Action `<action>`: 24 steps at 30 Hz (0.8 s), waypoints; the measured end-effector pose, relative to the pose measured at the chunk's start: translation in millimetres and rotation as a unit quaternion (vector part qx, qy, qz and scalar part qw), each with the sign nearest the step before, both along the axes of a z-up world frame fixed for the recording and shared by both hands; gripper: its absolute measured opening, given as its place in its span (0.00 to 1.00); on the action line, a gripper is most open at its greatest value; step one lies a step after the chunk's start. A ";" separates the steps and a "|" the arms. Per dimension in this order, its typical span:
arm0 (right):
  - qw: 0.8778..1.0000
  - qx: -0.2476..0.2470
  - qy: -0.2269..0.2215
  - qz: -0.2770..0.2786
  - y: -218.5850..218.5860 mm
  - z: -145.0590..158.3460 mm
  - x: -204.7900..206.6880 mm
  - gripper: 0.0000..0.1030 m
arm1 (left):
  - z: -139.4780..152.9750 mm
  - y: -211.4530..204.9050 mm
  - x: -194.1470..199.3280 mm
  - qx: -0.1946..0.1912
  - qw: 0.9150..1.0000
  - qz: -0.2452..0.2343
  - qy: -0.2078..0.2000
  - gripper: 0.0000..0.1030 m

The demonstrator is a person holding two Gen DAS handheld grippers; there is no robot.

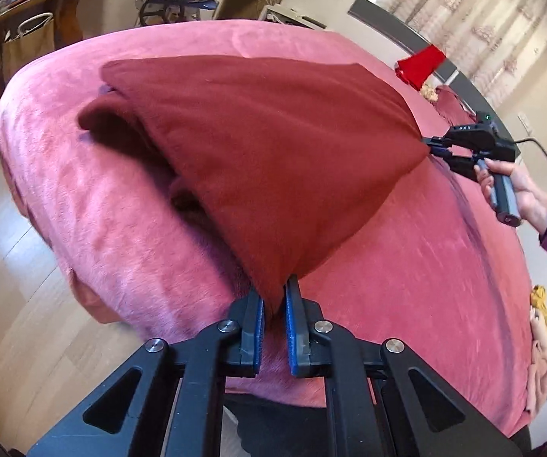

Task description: Fold clothes

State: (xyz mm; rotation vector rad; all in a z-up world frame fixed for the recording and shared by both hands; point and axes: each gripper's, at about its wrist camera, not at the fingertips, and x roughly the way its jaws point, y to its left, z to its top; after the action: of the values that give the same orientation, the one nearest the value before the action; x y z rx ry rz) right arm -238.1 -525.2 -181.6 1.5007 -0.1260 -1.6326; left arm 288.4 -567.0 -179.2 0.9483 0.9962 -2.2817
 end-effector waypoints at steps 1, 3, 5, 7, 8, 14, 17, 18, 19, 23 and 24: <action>1.000 -0.010 0.005 -0.001 0.5 4.6 -1.0 0.21 | 0.5 -0.8 6.1 0.012 1.000 0.005 0.009 0.12; 0.999 -0.017 0.043 -0.014 6.3 20.5 -0.7 0.26 | 3.2 1.4 17.6 0.023 1.000 0.017 0.007 0.13; 0.994 -0.063 0.076 -0.046 23.9 44.5 6.3 0.26 | 18.5 14.0 18.3 -0.044 0.999 0.028 -0.014 0.13; 0.988 -0.136 0.067 -0.034 31.0 57.6 26.9 0.27 | 35.9 26.7 14.6 -0.117 0.992 0.036 -0.026 0.14; 0.985 -0.161 0.056 -0.006 28.3 60.3 42.7 0.27 | 43.9 30.8 6.3 -0.145 0.988 0.037 -0.023 0.14; 0.960 -0.160 -0.021 0.227 -30.1 24.4 168.8 0.27 | 54.1 23.3 -80.8 -0.244 0.966 0.049 -0.064 0.58; 0.946 -0.134 -0.076 0.284 -45.9 -4.3 204.1 0.27 | 22.7 22.5 -96.7 -0.228 0.965 0.011 -0.130 0.58; 0.944 -0.117 -0.082 0.297 -48.2 -13.1 211.7 0.27 | 11.6 24.5 -96.3 -0.221 0.963 0.000 -0.155 0.58; 0.945 -0.101 -0.078 0.301 -49.0 -19.7 213.8 0.24 | 1.1 29.5 -96.0 -0.220 0.959 -0.018 -0.175 0.59; 0.968 -0.099 -0.065 0.221 -46.7 -23.8 166.4 0.23 | -8.5 59.6 -84.1 -0.290 0.935 -0.069 -0.193 0.60; 0.975 -0.106 -0.072 0.181 -42.0 -21.7 147.5 0.23 | -6.3 61.5 -79.6 -0.287 0.936 -0.067 -0.190 0.60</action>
State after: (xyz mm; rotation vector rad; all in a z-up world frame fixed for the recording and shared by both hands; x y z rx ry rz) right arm -90.6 -567.2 -203.3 1.3839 -0.0962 -1.1815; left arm 208.8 -505.4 -185.5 1.1442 0.0863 -2.1772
